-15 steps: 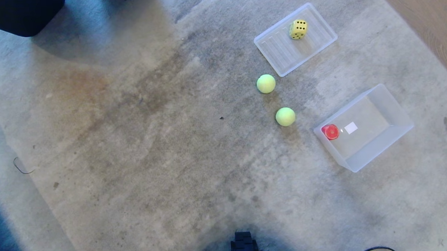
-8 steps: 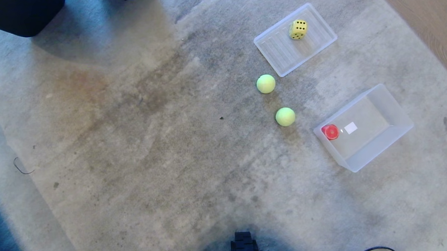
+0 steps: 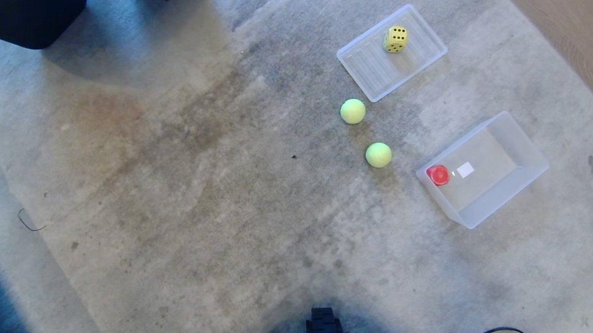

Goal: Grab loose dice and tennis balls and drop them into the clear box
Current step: Pick up the ball on the floor

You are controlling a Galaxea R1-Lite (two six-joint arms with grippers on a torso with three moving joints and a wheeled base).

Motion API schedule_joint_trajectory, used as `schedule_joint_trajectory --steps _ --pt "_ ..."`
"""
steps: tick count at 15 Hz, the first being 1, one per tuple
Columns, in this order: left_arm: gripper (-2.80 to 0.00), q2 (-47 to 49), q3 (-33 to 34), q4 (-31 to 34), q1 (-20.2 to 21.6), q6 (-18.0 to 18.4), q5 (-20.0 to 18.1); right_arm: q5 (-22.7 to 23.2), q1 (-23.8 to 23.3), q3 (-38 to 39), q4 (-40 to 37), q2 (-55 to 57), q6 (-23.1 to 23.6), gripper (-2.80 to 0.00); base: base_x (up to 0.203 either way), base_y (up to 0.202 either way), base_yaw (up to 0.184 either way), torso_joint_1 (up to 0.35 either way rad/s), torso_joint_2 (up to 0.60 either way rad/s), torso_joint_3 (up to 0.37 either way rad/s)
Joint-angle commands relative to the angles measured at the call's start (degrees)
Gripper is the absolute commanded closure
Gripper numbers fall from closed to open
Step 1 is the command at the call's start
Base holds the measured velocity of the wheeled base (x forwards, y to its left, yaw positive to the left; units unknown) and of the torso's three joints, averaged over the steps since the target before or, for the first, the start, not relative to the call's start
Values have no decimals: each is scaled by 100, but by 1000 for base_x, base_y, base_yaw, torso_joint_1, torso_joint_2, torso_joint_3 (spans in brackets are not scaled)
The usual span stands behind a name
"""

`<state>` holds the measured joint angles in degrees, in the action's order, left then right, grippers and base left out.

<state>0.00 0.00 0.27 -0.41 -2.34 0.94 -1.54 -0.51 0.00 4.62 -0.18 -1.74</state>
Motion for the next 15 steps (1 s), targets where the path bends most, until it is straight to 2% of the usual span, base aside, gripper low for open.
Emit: schedule_joint_trajectory --steps 1,13,15 --pt "0 0 0 -3 -2 0 -8 -4 -2 167 4 9 -2 0 0 0 0 0 0 0" --pt "0 0 0 -8 -2 -102 66 -4 -2 167 4 9 -2 0 0 0 0 0 0 0" --pt "0 0 0 0 -2 -232 82 -4 1 167 4 9 -2 0 41 0 0 1 3 3"
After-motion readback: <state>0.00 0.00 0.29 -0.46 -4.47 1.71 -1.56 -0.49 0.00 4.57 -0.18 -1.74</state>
